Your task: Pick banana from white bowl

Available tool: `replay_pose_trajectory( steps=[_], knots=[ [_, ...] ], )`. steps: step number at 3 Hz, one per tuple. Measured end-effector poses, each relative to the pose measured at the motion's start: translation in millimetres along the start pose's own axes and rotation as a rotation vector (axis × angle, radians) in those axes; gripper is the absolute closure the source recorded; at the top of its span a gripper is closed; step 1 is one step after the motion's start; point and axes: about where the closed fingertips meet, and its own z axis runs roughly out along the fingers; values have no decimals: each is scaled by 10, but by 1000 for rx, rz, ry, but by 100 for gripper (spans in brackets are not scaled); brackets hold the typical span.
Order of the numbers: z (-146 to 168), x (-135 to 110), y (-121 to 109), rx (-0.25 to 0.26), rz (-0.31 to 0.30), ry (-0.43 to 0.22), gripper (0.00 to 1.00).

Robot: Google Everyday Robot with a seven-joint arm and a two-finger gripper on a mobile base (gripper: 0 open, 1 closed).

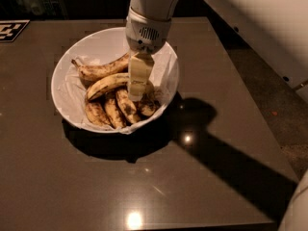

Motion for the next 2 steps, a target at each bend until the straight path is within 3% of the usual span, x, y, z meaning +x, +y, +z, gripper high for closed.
replay_pose_trajectory(
  steps=[2],
  knots=[
    [48,45,-78,-21,41,-9,28]
  ],
)
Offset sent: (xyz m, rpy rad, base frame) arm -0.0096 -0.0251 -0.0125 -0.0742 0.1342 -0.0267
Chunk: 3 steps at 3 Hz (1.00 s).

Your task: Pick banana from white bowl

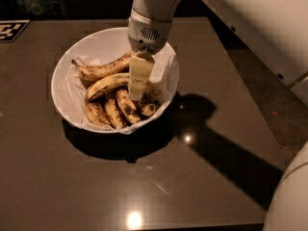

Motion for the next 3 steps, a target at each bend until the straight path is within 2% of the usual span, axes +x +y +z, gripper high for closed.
replay_pose_trajectory(
  steps=[2,3],
  knots=[
    [106,34,-54,-30,38,4,31],
    [173,33,-70,-46,42,10,49]
  ],
)
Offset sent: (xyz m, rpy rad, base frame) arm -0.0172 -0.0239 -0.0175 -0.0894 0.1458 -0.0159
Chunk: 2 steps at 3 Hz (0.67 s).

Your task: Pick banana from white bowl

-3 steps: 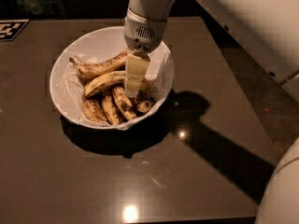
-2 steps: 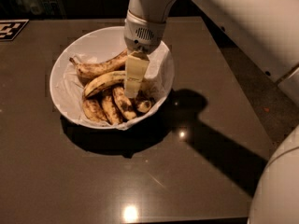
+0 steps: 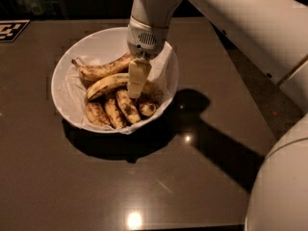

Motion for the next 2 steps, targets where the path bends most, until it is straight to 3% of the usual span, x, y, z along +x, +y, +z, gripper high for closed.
replay_pose_trajectory(
  steps=[2],
  knots=[
    [67,-68,-68,22,-2,-11,96]
  ],
)
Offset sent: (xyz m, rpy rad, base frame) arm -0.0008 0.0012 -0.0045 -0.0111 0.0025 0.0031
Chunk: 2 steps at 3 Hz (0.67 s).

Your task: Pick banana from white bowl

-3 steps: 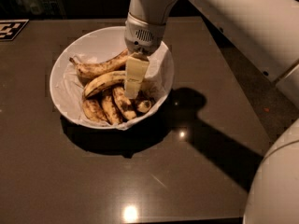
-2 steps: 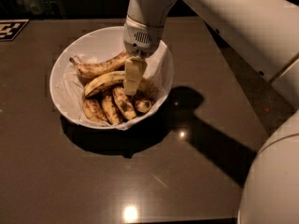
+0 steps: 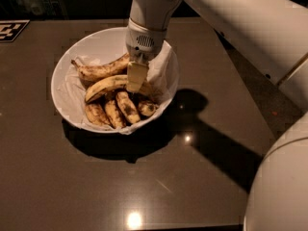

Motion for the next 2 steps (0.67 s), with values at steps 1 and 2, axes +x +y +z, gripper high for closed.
replay_pose_trajectory(
  steps=[1,2],
  knots=[
    [12,-48,-47,16,-1,-16,100],
    [-144,-46,75,65,-41,-58,100]
  ],
)
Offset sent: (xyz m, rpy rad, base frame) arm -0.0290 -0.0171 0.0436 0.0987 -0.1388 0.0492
